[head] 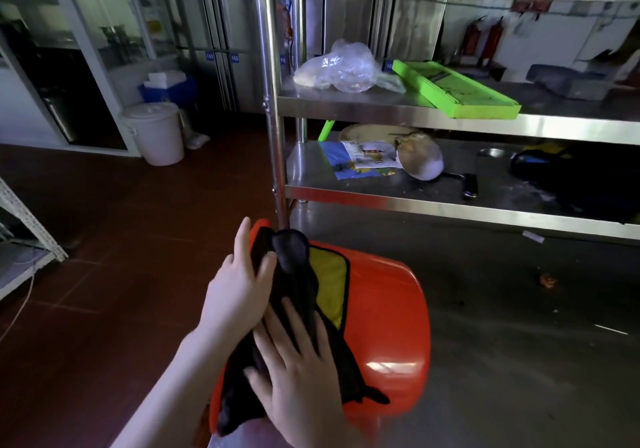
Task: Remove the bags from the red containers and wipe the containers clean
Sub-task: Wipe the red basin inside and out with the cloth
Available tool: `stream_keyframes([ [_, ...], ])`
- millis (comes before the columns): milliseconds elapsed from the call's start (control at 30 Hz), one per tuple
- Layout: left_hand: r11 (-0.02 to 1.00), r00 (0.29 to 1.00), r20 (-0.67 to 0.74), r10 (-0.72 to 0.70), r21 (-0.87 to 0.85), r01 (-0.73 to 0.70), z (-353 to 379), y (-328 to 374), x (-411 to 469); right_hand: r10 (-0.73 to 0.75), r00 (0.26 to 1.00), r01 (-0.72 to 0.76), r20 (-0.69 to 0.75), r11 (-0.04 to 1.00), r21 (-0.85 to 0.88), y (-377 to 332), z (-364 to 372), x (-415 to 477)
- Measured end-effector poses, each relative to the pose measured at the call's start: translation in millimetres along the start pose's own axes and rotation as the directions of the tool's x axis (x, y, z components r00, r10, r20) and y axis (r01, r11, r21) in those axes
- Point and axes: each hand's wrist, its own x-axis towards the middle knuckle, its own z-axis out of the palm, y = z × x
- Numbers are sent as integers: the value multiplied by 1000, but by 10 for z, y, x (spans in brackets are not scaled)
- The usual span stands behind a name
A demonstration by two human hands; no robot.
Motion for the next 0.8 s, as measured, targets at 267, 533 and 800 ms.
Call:
stream_keyframes([
  [267, 996, 996, -84, -21, -88, 14, 52, -233, -135, 247, 955, -249, 164, 968, -4, 550, -241, 1003],
  [533, 989, 992, -126, -1, 145, 20, -3, -206, -309, 144, 965, -139, 220, 989, -42, 592, -348, 594],
  [800, 999, 992, -120, -33, -25, 31, 17, -165, -343, 161, 978, -148, 134, 984, -100, 863, -418, 303],
])
